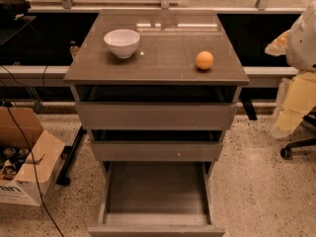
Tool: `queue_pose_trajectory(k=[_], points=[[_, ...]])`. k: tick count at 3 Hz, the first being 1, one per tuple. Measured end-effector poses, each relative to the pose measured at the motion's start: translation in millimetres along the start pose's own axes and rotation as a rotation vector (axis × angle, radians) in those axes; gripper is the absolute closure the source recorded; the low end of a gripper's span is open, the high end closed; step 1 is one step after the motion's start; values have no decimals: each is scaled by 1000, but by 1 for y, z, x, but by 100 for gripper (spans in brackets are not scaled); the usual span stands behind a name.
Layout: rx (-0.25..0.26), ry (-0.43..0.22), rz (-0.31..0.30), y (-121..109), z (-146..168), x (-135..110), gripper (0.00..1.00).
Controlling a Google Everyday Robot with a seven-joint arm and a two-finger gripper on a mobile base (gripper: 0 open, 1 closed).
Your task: Place orange into bottom drawer
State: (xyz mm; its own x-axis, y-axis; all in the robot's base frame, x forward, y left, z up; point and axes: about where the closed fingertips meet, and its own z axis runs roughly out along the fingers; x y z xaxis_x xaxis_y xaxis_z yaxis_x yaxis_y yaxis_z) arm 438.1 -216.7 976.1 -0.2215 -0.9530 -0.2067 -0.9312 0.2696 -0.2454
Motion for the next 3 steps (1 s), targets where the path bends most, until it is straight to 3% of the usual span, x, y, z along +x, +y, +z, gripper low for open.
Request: queue_pose_trajectory(k=[1, 2, 3], points=[[1, -12, -1, -3, 2, -3, 0], [3, -95, -9, -22, 20, -22, 0], [1, -221, -28, -52, 41, -46, 0]])
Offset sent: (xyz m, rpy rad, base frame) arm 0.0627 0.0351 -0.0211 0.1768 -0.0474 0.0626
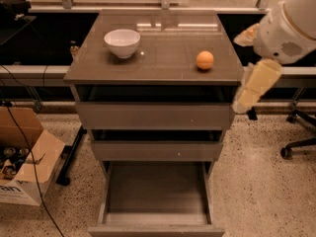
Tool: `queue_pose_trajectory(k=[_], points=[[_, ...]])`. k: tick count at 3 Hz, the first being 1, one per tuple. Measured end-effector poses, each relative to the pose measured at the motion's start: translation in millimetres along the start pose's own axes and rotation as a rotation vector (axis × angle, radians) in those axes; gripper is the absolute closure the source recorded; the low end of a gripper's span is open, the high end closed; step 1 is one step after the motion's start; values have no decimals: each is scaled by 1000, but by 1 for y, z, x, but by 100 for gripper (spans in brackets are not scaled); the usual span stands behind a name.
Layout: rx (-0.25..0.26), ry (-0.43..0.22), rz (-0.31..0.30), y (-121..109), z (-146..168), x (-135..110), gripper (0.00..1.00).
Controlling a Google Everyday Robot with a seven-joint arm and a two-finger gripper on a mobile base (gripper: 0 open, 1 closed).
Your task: Place orange into bottom drawer
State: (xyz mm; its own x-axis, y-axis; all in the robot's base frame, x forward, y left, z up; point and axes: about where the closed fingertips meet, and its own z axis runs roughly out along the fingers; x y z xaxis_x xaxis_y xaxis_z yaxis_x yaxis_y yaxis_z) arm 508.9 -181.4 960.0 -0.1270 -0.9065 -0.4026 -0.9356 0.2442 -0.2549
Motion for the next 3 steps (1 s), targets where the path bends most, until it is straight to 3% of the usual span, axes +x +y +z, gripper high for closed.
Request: queue_pose_trajectory(k=[1, 2, 3], points=[[-38, -128, -23, -32, 32, -20, 0], [-99, -226, -31, -61, 71, -37, 0], [-181, -300, -76, -84, 109, -49, 0]])
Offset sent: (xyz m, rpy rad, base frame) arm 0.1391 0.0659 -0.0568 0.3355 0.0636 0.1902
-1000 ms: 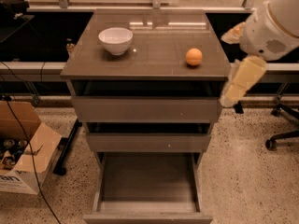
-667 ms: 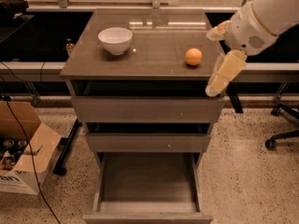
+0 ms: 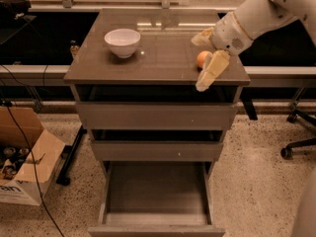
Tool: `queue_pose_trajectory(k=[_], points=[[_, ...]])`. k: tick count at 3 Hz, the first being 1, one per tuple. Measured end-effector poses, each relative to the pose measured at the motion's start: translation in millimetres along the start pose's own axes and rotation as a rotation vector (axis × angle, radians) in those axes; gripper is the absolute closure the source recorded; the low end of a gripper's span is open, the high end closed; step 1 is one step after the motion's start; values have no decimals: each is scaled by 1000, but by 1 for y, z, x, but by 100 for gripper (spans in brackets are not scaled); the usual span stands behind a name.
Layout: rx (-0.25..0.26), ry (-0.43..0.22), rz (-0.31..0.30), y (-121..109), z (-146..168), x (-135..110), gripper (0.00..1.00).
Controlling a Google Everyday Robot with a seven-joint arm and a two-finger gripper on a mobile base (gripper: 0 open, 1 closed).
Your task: Place orange into bottom drawer
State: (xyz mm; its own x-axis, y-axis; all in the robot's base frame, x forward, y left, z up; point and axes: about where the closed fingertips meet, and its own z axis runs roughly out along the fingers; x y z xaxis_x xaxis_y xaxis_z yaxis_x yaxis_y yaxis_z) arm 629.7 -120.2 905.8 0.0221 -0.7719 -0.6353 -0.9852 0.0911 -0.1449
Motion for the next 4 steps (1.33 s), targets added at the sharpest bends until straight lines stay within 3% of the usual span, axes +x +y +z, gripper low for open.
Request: queue_pose_trajectory(k=[1, 2, 3, 4], points=[[11, -11, 1, -9, 0, 1, 0], [28, 27, 64, -15, 23, 9, 0], [84, 60, 120, -37, 37, 25, 0], [175, 95, 176, -67, 32, 51, 0]])
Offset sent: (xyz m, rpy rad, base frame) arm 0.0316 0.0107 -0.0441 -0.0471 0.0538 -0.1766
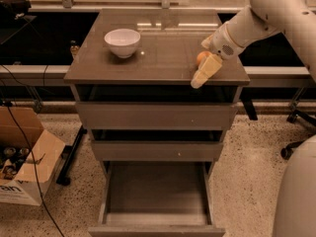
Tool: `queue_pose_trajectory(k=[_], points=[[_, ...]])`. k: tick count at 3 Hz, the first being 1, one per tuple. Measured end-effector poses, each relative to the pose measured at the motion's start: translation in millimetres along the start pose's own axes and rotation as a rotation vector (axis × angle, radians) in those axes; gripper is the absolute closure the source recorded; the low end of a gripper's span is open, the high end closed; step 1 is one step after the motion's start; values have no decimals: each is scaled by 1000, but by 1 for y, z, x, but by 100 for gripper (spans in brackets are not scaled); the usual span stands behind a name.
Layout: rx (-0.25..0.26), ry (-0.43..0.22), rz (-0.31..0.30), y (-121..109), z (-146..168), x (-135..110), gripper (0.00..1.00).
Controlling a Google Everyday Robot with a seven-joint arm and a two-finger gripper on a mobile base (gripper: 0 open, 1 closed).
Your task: Place orange into bottom drawer
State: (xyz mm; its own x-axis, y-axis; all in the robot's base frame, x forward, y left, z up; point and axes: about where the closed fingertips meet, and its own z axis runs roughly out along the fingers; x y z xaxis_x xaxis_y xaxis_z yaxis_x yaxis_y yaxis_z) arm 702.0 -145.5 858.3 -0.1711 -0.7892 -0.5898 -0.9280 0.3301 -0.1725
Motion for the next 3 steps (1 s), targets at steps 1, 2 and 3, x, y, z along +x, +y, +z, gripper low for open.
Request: queue_pose_trajectory(k=[1, 2, 3], points=[[49, 15, 39, -16, -4, 16, 0], [87, 18, 92, -30, -8, 37, 0], [102, -8, 112, -43, -3, 41, 0]])
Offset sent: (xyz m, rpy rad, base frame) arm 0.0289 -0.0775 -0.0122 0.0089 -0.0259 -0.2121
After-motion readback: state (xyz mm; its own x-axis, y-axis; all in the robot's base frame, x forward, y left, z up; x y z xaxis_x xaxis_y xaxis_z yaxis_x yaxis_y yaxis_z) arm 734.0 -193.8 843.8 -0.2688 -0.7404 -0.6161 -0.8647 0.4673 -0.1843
